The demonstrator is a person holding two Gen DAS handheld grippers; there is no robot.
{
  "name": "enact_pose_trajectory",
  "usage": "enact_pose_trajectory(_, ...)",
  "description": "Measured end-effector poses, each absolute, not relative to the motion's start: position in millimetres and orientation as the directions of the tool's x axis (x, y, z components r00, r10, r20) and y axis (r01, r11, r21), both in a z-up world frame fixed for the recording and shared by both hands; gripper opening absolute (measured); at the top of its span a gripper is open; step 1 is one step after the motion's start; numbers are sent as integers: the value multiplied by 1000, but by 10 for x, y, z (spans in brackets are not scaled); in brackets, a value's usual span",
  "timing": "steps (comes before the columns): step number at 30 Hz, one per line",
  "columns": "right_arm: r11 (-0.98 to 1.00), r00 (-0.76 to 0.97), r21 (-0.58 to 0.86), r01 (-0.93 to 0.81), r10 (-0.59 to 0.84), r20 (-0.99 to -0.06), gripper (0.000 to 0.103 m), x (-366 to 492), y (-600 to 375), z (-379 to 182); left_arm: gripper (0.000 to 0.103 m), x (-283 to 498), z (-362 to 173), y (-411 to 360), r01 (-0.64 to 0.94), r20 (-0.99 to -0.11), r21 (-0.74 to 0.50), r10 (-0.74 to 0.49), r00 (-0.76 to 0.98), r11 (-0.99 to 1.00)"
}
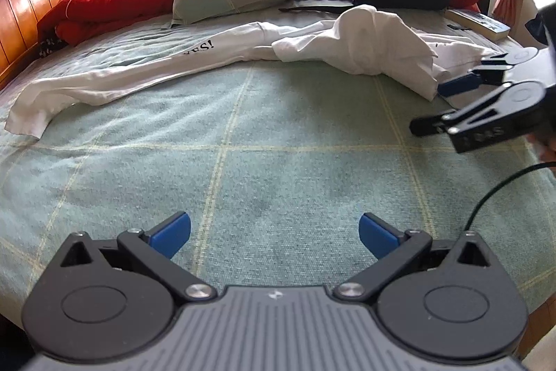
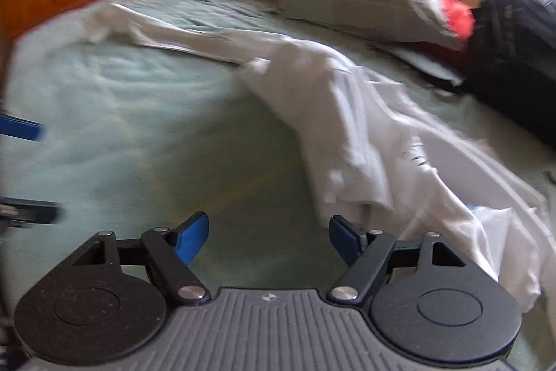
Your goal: Fold clothes
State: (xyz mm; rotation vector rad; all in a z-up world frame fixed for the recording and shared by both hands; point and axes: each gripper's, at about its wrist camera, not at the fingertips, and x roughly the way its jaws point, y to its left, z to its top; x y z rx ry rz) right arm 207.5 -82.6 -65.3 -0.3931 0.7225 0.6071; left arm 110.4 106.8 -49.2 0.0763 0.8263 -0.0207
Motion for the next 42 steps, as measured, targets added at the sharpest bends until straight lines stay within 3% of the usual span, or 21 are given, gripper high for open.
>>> enact_pose_trajectory(3, 746, 616, -164, -645, 382, -689, 79, 2105, -827, -691, 102, 1116, -508, 1074, 42, -739, 56, 13, 673, 998)
enact_pose_trajectory(9, 728, 601, -142, -670, 420, -680, 56, 2341, -802, -798, 102, 1140, -526, 1055, 47, -745, 60, 13, 667, 997)
enact_pose_trajectory(11, 745, 621, -150, -650, 406, -671, 36, 2407, -810, -803, 102, 1128, -514, 1058, 46, -743, 63, 16, 669, 997)
enact_pose_trajectory(12, 756, 635, -164, -633, 387, -668, 16, 2428, -818, -798, 102, 1122, -506, 1063, 44, -742, 65, 18, 670, 997)
enact_pose_trajectory(13, 760, 632, -153, -632, 391, -669, 6, 2425, -835, -774, 102, 1115, -499, 1067, 43, -741, 67, 21, 671, 997)
enact_pose_trajectory(20, 714, 492, 82, -695, 556, -670, 5, 2264, -967, -463, 102, 1036, -421, 1115, 26, -723, 85, 44, 689, 996)
enact_pose_trajectory(27, 529, 251, 355, -771, 764, -594, 5, 1875, -836, -73, 102, 853, -330, 1211, 4, -698, 94, 63, 713, 996)
enact_pose_trajectory(42, 329, 38, 491, -807, 857, -513, 6, 1334, -253, 137, 102, 429, -193, 1425, -52, -668, 122, 121, 735, 991)
